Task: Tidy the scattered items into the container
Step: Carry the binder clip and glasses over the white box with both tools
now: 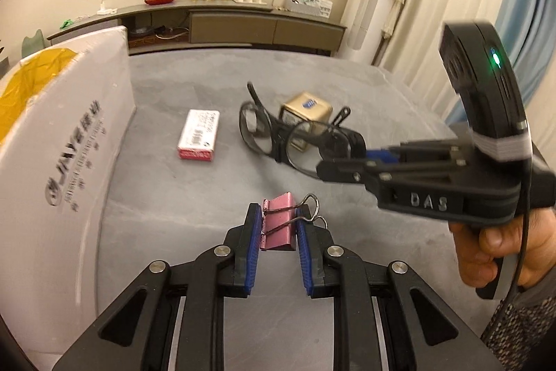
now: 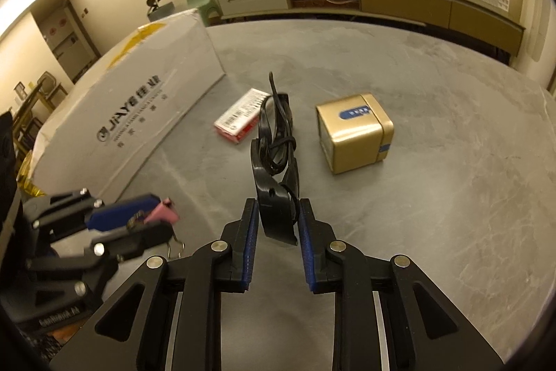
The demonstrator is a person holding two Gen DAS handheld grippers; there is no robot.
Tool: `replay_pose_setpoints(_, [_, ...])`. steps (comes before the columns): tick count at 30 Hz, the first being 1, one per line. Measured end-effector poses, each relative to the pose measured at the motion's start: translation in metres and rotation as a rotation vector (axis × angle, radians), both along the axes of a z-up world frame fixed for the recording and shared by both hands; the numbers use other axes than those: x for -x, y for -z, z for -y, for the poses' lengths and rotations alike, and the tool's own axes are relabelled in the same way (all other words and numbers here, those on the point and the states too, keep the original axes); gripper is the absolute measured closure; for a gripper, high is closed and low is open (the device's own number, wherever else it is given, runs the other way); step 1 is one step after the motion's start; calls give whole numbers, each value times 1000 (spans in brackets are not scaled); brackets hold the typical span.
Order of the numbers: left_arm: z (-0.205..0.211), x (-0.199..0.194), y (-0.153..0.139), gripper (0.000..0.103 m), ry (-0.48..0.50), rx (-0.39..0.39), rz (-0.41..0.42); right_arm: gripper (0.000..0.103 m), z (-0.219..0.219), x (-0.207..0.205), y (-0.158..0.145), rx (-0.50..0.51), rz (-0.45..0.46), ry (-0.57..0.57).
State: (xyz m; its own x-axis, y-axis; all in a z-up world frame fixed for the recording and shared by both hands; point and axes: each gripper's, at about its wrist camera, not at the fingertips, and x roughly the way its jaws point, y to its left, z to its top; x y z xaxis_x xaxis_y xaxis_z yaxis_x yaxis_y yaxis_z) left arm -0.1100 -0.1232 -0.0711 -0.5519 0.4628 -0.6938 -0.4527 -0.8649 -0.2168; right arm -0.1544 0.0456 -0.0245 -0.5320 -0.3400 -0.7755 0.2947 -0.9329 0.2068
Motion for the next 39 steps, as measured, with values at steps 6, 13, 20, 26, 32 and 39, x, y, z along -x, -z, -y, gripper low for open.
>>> replay_pose_setpoints(6, [21,-3,-16,82,-33,-31,-30,80,13,-18,-16,12,-46,-15])
replay_pose_setpoints(13, [40,-10,-33,82,-58,-62,-64,81,21,-39,-46,42,-115,-10])
replay_pose_setpoints(20, [57,-19,-52,82,-74,-99,-94,82,31,-57,-70,34,-169,8])
replay_pose_setpoints(26, [78,-27,-70,82,-92,-143,-130,83,45,-76,-93,13,-219,15])
replay_pose_setpoints(32, [105,-32,-92,82,-127,-197,-167,83,64,-94,-123,9,-289,14])
replay_pose_setpoints(39, [140,-36,-110,82,-168,-253,-197,83,96,-106,-153,14,-349,-3])
